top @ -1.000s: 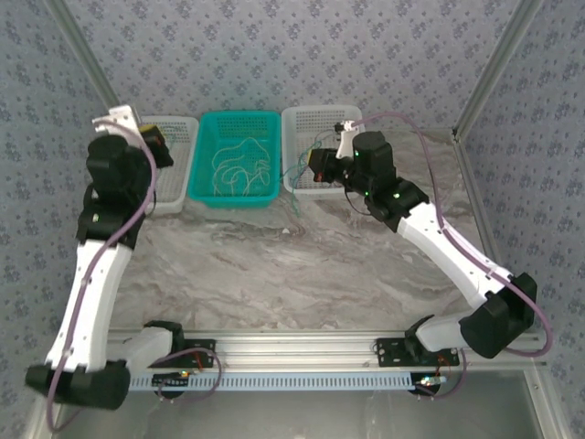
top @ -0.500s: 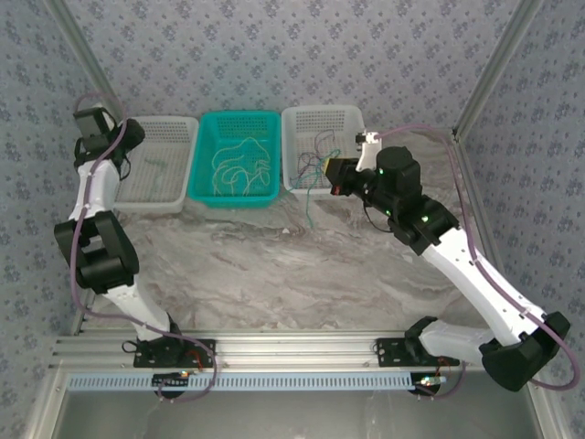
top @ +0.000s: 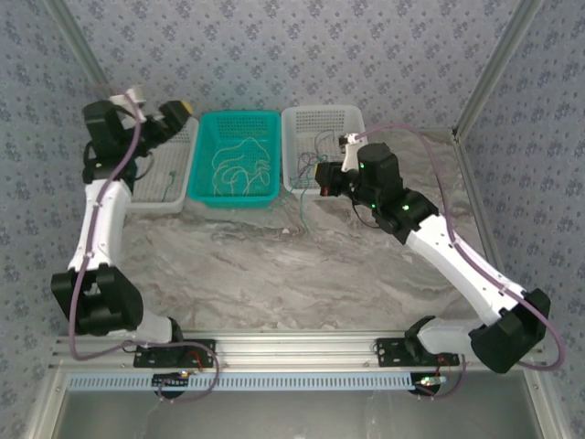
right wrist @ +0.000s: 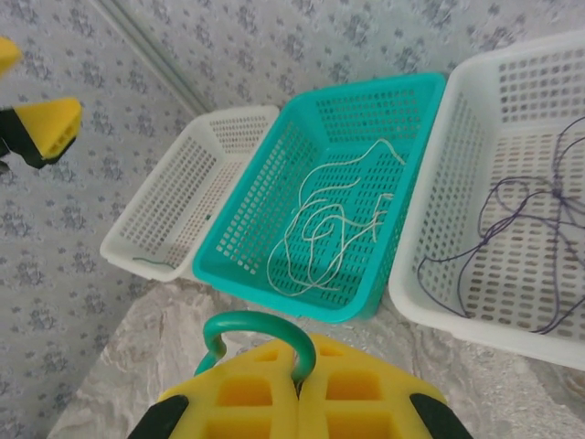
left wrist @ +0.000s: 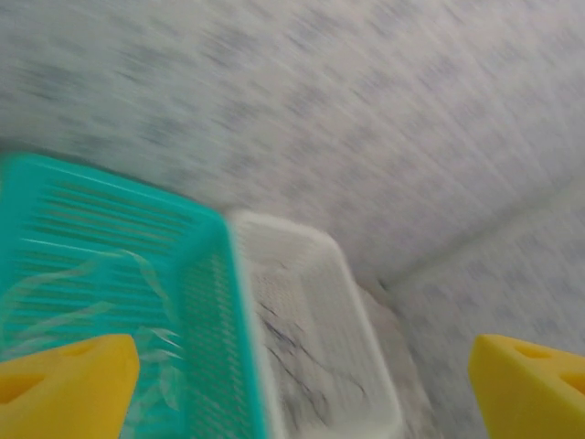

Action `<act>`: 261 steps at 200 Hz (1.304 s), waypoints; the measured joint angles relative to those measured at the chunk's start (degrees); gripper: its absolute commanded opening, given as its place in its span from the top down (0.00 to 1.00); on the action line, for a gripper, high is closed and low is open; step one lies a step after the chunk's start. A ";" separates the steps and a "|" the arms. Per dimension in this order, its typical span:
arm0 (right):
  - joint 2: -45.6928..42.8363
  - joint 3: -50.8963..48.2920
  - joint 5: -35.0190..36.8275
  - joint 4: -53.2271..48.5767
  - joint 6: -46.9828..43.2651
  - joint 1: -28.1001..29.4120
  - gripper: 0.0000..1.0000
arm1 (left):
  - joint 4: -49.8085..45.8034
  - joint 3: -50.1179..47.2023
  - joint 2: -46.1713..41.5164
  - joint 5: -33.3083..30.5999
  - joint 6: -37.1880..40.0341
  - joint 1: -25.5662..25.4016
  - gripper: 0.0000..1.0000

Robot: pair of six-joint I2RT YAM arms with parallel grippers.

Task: Untangle the cables

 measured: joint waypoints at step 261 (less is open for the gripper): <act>1.79 4.61 -8.11 2.27 0.24 -0.66 0.34 | -9.42 -15.19 -13.94 -7.13 27.41 -25.14 1.00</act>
